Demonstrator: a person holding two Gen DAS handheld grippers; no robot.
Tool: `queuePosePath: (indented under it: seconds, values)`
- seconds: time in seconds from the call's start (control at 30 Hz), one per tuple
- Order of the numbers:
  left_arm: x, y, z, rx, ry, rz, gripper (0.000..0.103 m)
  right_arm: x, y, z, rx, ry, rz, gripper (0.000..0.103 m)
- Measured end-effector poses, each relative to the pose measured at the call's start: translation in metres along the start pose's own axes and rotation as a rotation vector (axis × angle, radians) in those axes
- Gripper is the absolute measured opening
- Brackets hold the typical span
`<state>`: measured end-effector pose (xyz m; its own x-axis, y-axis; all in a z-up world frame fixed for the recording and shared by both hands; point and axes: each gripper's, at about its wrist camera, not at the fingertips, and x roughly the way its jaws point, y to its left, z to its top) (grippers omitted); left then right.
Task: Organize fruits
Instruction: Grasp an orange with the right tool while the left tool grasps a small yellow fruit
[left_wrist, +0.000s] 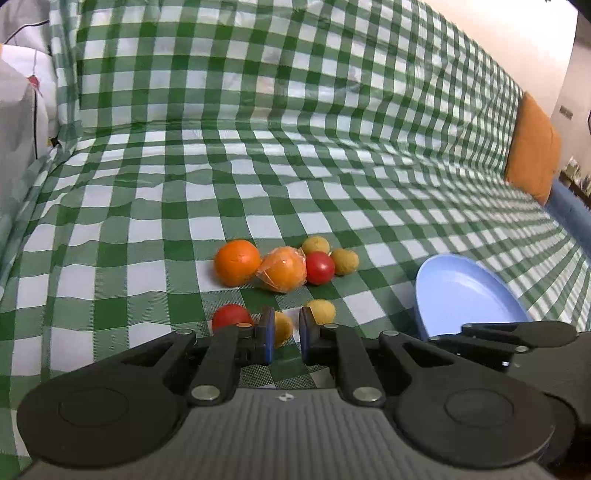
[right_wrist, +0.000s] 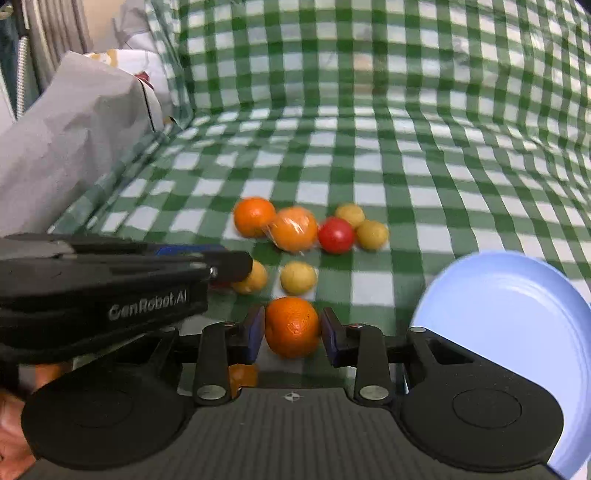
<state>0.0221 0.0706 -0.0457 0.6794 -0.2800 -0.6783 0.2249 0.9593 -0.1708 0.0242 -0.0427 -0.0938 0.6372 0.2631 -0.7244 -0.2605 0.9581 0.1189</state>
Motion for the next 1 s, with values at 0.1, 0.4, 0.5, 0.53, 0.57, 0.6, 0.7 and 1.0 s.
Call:
queuePosePath:
  seconds: [0.1,0.4,0.5,0.53,0.57,0.6,0.7,1.0]
  values:
    - [0.007,-0.005,-0.003,0.042,0.013,0.049,0.027,0.000,-0.004,-0.001,0.024,0.012,0.009,0.035]
    - [0.020,-0.006,-0.003,0.055,0.035,0.076,0.037,-0.001,-0.002,-0.003,0.002,0.009,0.003,0.035]
    - [0.024,-0.004,-0.003,0.051,0.052,0.091,0.036,-0.001,-0.002,-0.003,0.001,0.007,0.004,0.035]
    - [0.023,-0.004,-0.003,0.052,0.051,0.094,0.030,-0.002,-0.001,-0.004,-0.001,0.006,0.004,0.035]
    - [0.023,-0.004,-0.003,0.051,0.050,0.092,0.028,-0.002,-0.001,-0.004,-0.002,0.004,0.004,0.035]
    - [0.022,-0.004,-0.002,0.051,0.047,0.090,0.028,-0.002,-0.002,-0.004,-0.001,0.001,0.006,0.035]
    - [0.017,-0.005,-0.002,0.051,0.033,0.091,0.028,-0.002,-0.003,-0.003,0.001,-0.004,0.010,0.035]
    - [-0.012,-0.002,-0.004,0.002,-0.014,0.108,0.028,-0.016,-0.001,-0.006,-0.031,-0.077,0.021,0.035]
